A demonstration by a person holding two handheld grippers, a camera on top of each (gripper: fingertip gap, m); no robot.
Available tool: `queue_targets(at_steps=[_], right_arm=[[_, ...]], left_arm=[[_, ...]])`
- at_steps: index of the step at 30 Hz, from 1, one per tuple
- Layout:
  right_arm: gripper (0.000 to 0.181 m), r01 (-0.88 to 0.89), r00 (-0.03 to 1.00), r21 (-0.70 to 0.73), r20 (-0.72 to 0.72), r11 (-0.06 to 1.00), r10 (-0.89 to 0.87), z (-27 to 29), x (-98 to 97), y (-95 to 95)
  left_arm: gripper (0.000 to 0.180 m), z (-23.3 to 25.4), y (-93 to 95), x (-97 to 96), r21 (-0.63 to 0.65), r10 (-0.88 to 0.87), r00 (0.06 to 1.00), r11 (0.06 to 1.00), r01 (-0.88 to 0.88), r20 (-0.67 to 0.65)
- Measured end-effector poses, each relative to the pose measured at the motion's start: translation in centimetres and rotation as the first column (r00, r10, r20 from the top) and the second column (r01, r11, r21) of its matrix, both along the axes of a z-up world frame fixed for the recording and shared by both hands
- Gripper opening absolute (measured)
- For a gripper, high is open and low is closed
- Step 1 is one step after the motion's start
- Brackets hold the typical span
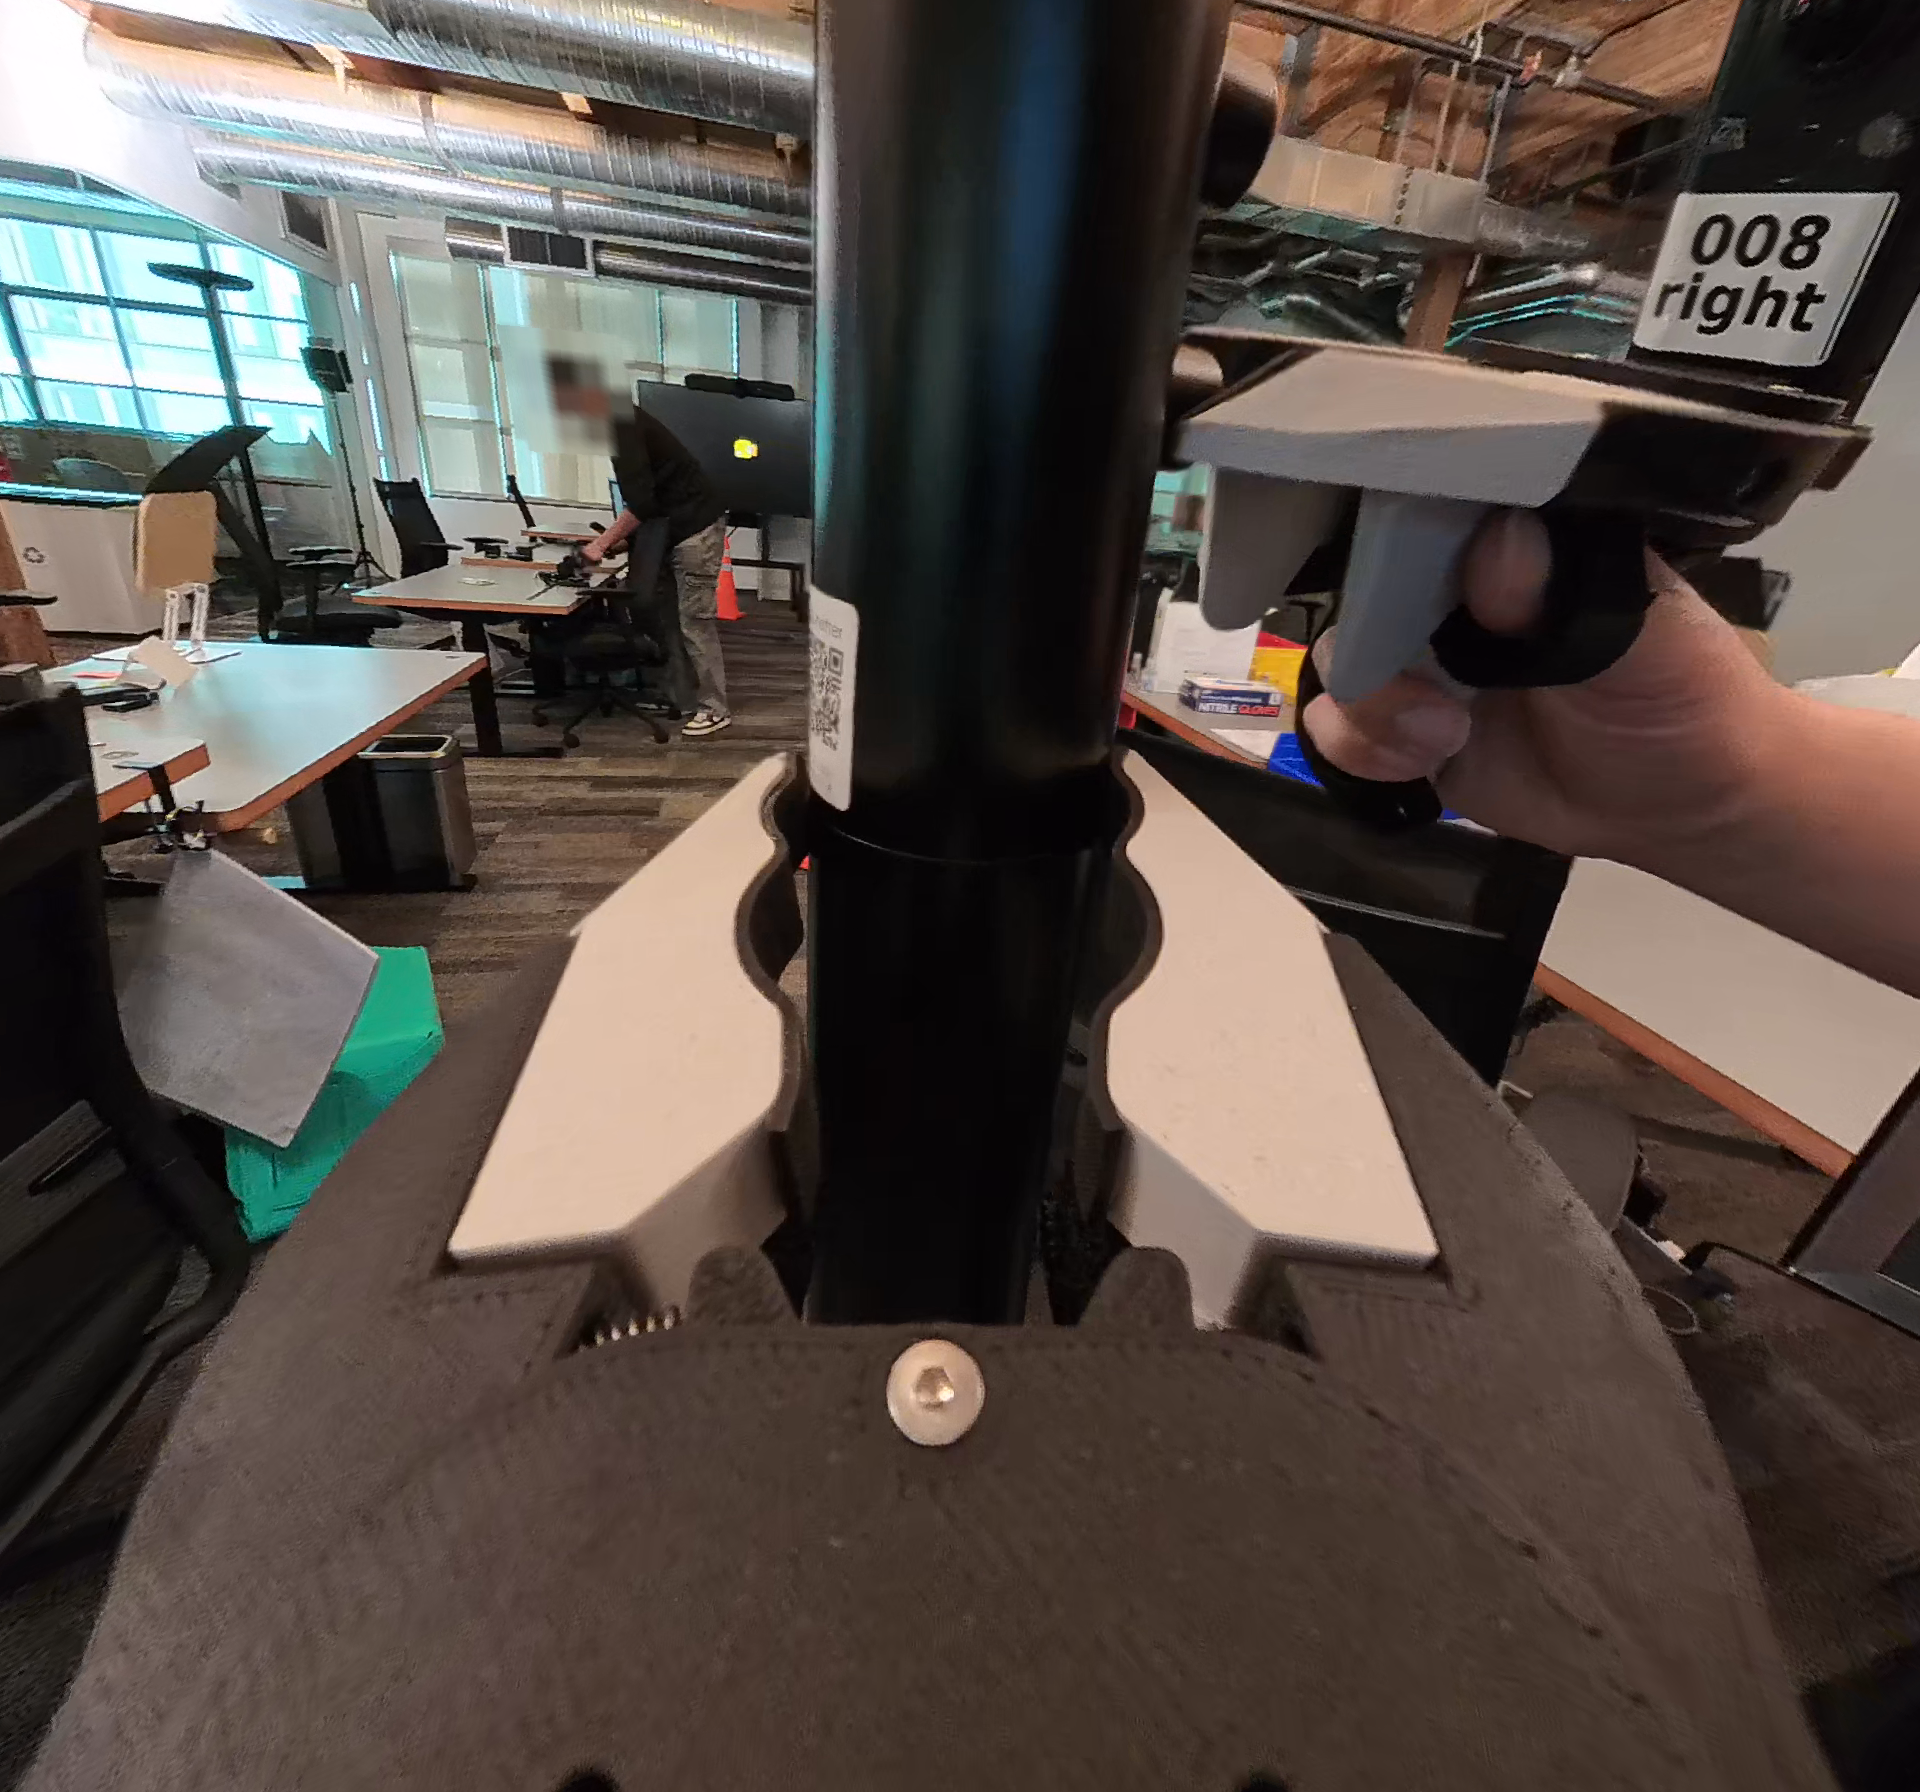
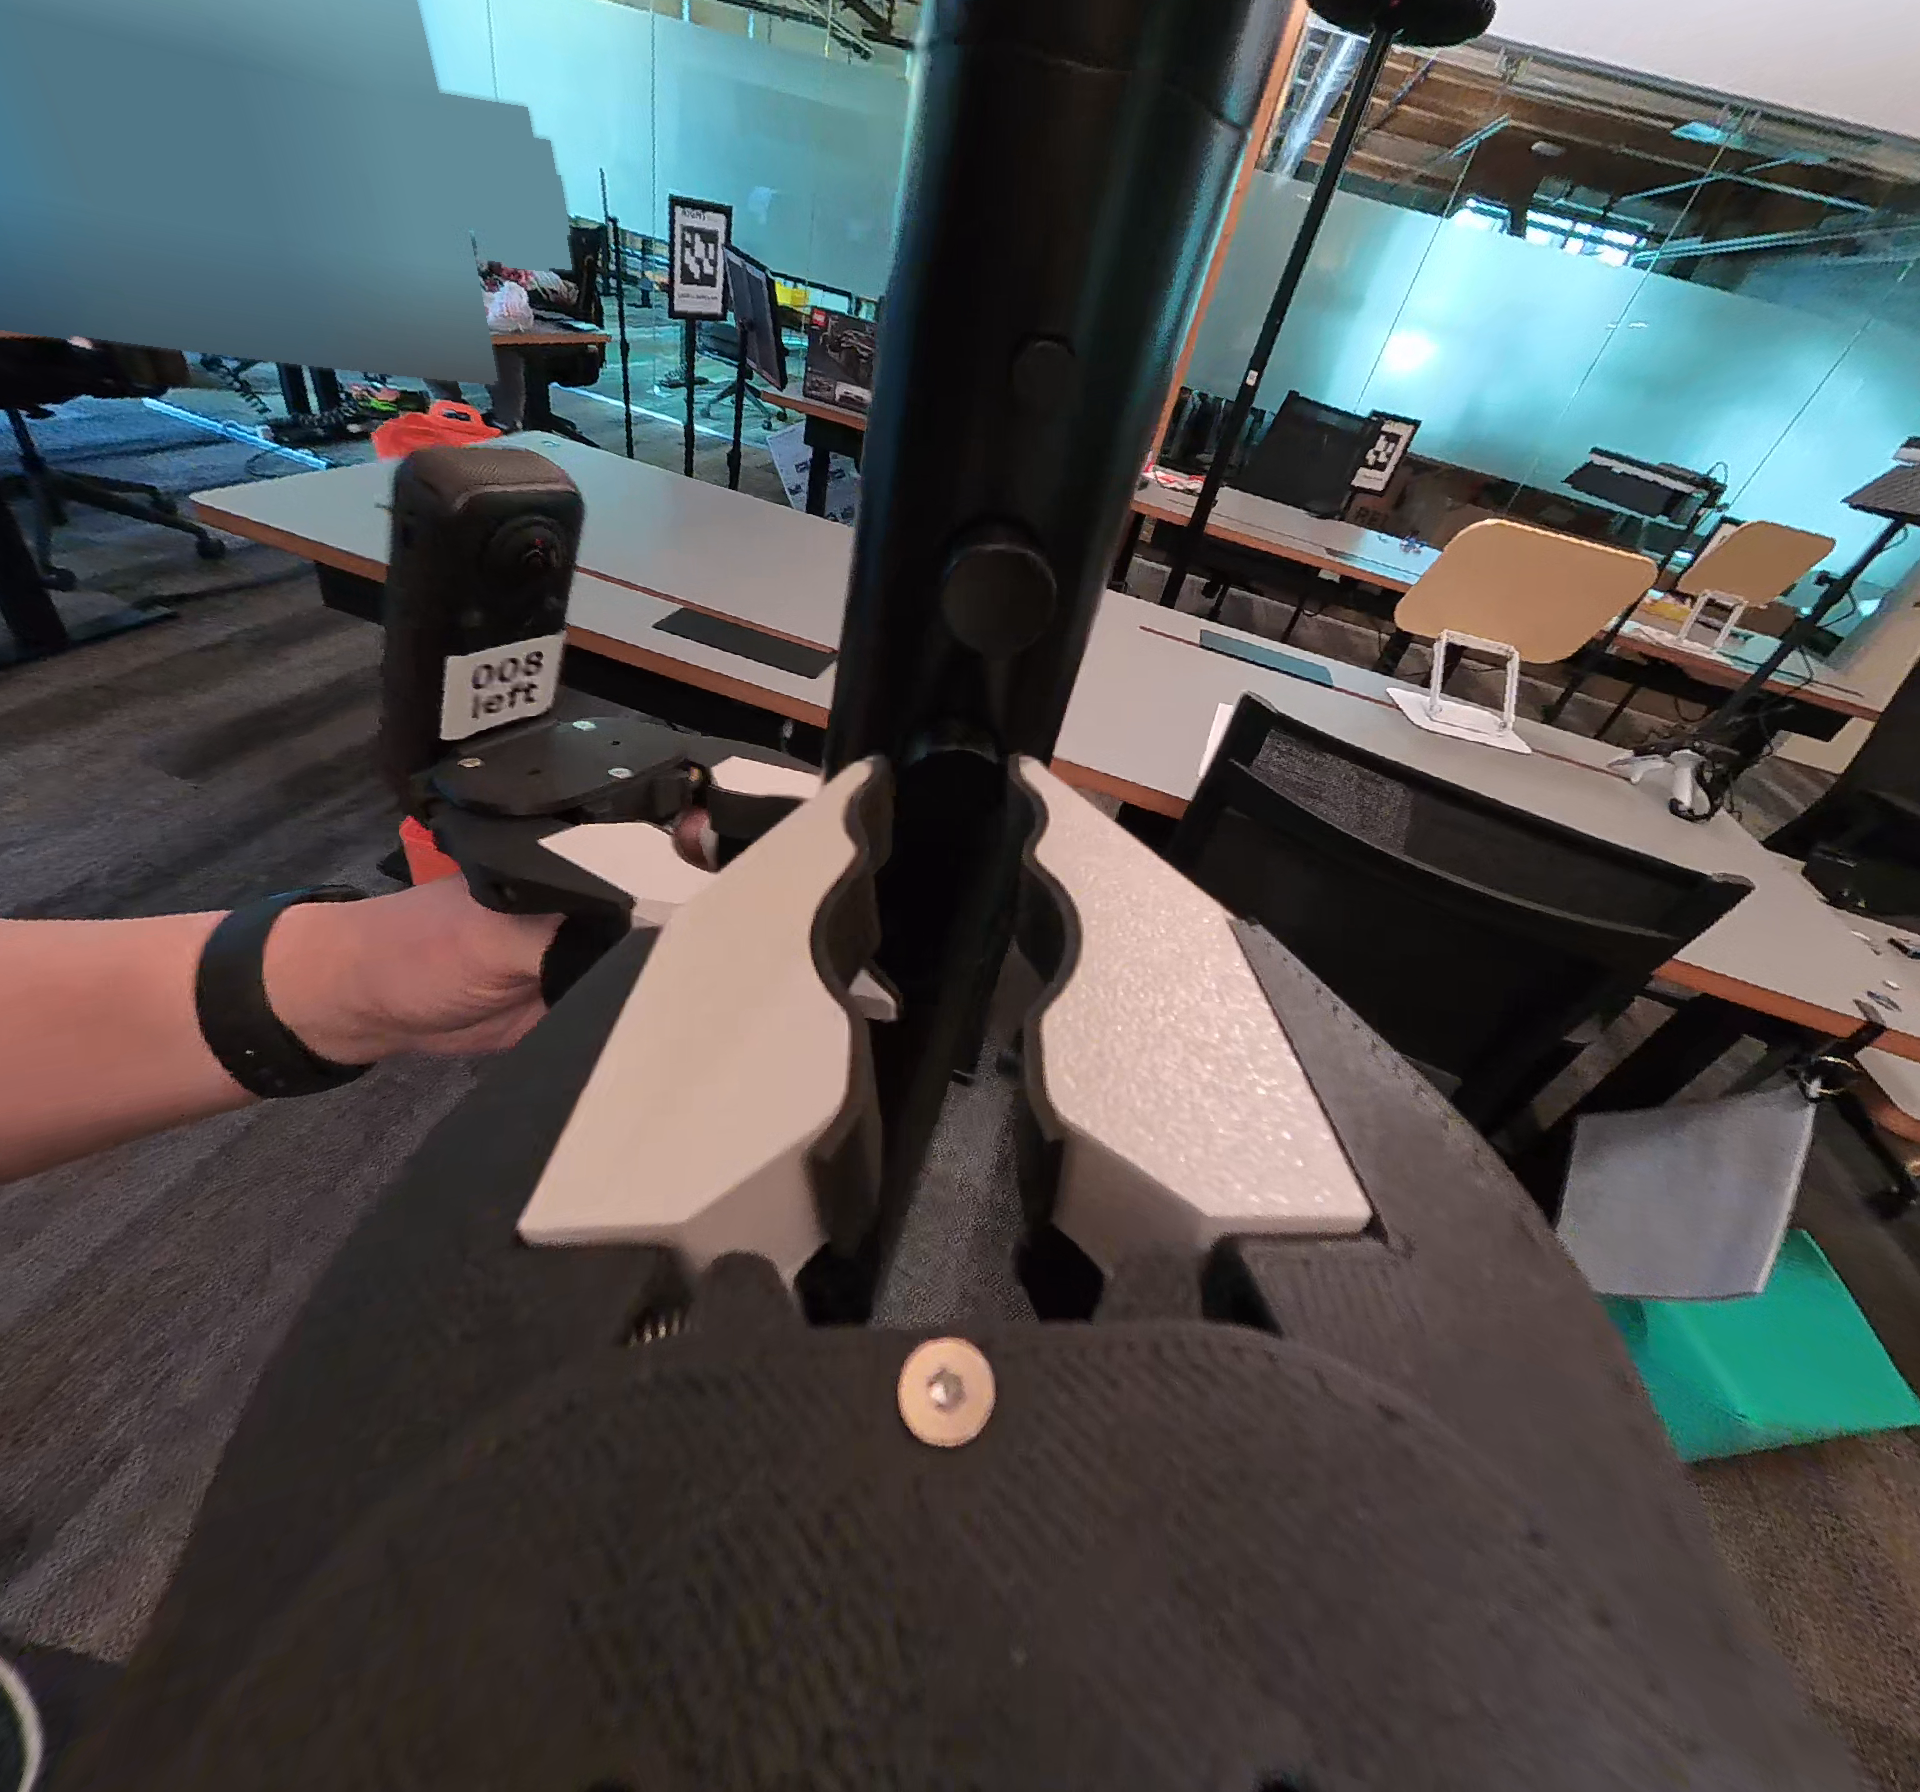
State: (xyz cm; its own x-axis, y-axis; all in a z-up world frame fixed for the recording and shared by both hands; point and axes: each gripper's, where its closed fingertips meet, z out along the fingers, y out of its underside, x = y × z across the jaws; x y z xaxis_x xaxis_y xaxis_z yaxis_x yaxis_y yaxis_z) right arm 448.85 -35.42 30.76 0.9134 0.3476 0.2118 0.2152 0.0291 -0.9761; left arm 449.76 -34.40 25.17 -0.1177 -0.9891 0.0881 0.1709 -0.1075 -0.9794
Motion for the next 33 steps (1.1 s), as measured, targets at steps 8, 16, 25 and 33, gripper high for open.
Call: queue_targets(at_steps=[8, 16, 25, 33], right_arm=[[0.031, 0.027, 0.993, 0.056, -0.119, 0.998, -0.02, 3.8, 0.5, -0.5], [0.017, 0.09, 0.995, 0.021, 0.052, 0.996, -0.091, 3.1, 0.1, 0.1], [0.017, -0.001, 0.984, -0.118, -0.178, 0.993, -0.021, 2.8, 0.2, 0.2], [0.016, -0.296, 0.694, -0.358, -0.717, 0.886, -0.058, 2.4, 0.0, -0.2]], left_arm=[[0.056, -0.2, -0.1, -0.1, 0.013, -0.039, 0.998, 0.999, 0.04, -0.042], [0.056, -0.3, -0.2, -0.3, 0.01, -0.059, 0.997, 0.998, 0.06, -0.041], [0.055, -0.4, -0.3, -0.3, 0.026, -0.074, 0.995, 0.997, 0.075, -0.064], [0.055, -0.4, 0.0, -0.4, 0.026, -0.077, 0.995, 0.997, 0.079, -0.063]])
